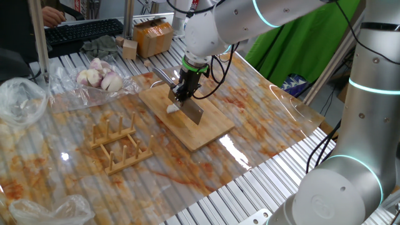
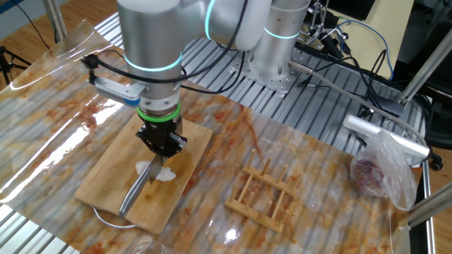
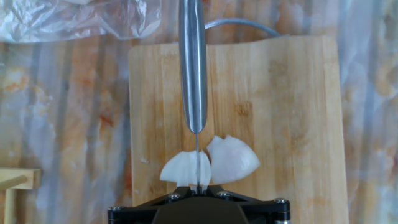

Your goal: Chop the onions

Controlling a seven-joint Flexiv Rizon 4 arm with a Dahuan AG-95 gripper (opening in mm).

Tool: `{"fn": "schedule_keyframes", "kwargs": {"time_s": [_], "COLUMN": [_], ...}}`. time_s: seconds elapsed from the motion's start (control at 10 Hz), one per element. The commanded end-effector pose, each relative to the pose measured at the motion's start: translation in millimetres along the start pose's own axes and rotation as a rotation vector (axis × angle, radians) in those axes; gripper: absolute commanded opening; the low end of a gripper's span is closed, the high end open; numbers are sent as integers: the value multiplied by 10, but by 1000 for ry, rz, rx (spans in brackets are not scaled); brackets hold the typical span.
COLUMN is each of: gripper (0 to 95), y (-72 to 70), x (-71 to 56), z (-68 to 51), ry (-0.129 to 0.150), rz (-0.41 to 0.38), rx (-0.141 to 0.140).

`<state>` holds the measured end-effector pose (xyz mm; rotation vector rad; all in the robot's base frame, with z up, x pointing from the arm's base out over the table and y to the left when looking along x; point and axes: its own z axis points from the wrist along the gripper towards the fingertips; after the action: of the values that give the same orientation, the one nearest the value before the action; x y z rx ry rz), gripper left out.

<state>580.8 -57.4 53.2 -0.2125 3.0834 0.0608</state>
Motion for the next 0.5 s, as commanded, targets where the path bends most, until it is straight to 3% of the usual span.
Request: {"fn": "schedule_keyframes", "kwargs": {"time_s": [0.1, 0.5], "gripper": [0, 0], "y": [-1, -157], "x": [11, 16], "z": [-76, -194], "ry": [6, 3], "rz": [0, -43], "rx": [2, 2]}}
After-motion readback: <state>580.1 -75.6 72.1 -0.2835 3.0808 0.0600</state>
